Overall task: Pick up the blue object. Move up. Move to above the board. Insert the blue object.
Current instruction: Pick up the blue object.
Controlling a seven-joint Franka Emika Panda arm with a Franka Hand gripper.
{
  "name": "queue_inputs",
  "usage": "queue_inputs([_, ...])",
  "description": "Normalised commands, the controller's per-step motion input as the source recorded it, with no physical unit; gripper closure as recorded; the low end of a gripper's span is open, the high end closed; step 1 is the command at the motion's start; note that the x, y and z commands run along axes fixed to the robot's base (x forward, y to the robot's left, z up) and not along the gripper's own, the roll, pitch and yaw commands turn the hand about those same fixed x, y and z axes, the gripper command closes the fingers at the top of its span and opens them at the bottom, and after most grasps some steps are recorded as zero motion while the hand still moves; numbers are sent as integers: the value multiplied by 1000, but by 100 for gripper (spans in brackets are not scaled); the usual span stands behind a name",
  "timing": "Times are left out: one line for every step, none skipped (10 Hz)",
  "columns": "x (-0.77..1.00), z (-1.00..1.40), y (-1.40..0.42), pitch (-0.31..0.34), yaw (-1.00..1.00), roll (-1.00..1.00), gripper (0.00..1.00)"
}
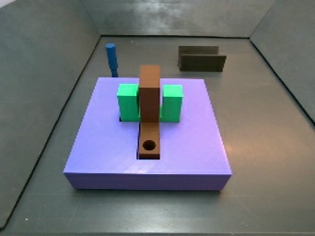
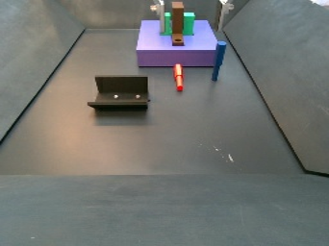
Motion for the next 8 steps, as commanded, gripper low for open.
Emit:
queue_inputs([11,-46,0,0,0,-1,0])
queue_inputs([0,0,-66,0,0,0,0])
queue_inputs([-51,-60,-391,0,0,91,0])
queue_inputs([-237,0,-843,-11,0,304,0])
queue_inputs([-443,0,-746,-227,-20,297,0])
queue_inputs([-686,-86,-689,-296,0,127,0])
queue_inputs([-740,-97,-669,-319,0,47,0])
queue_inputs([-740,-89,-660,-334,0,37,0])
